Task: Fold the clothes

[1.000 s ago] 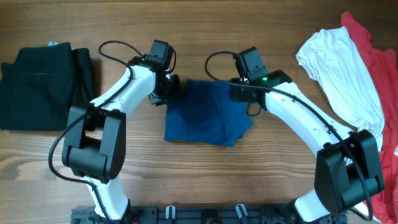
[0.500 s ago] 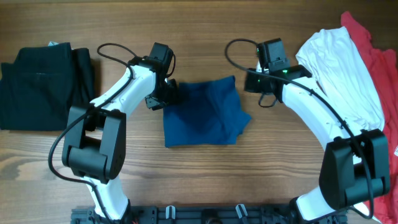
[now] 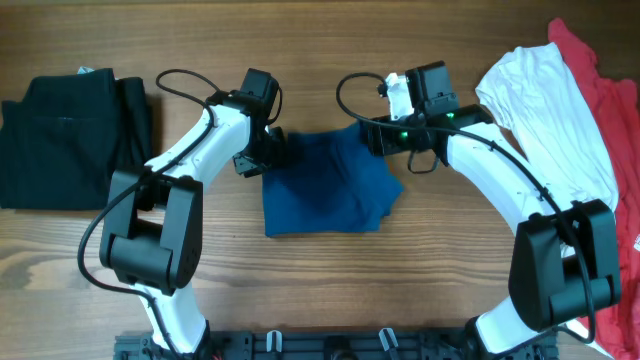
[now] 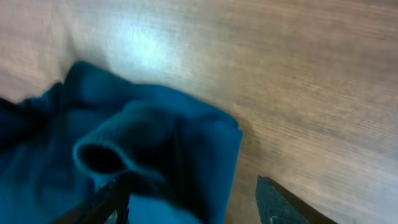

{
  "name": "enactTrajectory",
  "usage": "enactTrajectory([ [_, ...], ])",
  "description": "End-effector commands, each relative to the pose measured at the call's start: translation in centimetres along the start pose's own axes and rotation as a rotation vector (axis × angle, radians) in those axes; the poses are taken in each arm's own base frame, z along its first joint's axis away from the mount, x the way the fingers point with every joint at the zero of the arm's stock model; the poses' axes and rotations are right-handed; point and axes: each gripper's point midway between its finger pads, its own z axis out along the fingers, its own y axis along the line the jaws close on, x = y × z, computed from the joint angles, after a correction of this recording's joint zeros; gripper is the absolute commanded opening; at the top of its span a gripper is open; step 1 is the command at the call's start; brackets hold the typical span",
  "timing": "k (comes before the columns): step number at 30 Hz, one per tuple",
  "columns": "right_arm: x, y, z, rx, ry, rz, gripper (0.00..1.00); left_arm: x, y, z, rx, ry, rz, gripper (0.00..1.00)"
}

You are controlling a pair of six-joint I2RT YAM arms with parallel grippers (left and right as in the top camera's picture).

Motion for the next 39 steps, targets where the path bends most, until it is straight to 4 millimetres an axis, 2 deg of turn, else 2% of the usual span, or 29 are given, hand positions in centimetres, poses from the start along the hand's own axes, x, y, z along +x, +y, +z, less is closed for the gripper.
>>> enactTrajectory([
  [1, 1.1, 0.6, 0.3, -0.044, 0.051, -0.056, 0.62, 0.0, 0.9, 0.6, -0.048, 0.002, -0.011, 0.49],
  [4, 1.2, 2.2, -0.4, -0.141, 0.048, -0.116, 0.63, 0.0, 0.9, 0.6, -0.048, 0.002, -0.011, 0.49],
  [9, -0.7, 2.6, -1.8, -0.140, -0.038, -0.146, 0.65, 0.0, 0.9, 0.6, -0.048, 0.001, -0.011, 0.49],
  [16, -2.3, 1.8, -1.5, -0.086, -0.097, -0.115, 0.64, 0.0, 0.9, 0.6, -0.048, 0.002, -0.011, 0.49],
  [19, -2.6, 1.7, -1.3, -0.089, -0.105, -0.097, 0.53, 0.0, 0.9, 0.6, -0.048, 0.002, -0.011, 0.49],
  [20, -2.5, 1.9, -1.1, -0.101, -0.100, -0.097, 0.42, 0.0, 0.9, 0.6, -0.048, 0.002, -0.011, 0.49],
  [23, -2.2, 1.9, -0.6, -0.114, -0.088, -0.089, 0.26, 0.0, 0.9, 0.6, -0.048, 0.002, -0.011, 0.49],
  [24, -2.1, 1.8, -0.2, -0.114, -0.079, -0.083, 0.15, 0.0, 0.9, 0.6, -0.048, 0.002, -0.011, 0.49],
  [25, -1.9, 1.7, 0.0, -0.112, -0.073, -0.081, 0.09, 0.0, 0.9, 0.6, -0.048, 0.002, -0.011, 0.49],
  [26, -1.7, 1.3, 0.4, -0.096, -0.060, -0.068, 0.04, 0.0, 0.9, 0.6, -0.048, 0.002, -0.011, 0.49],
  [30, -1.1, -3.0, 0.8, 0.131, -0.047, 0.116, 0.04, 0.0, 0.9, 0.6, -0.049, 0.003, -0.011, 0.49],
  [33, -1.1, -6.1, 0.1, 0.302, -0.081, 0.249, 0.04, 0.1, 1.0, 0.6, -0.051, 0.006, -0.011, 0.49],
  [39, -0.6, -8.3, -0.7, 0.433, -0.112, 0.391, 0.04, 0.1, 1.0, 0.6, -0.053, 0.009, -0.012, 0.49],
])
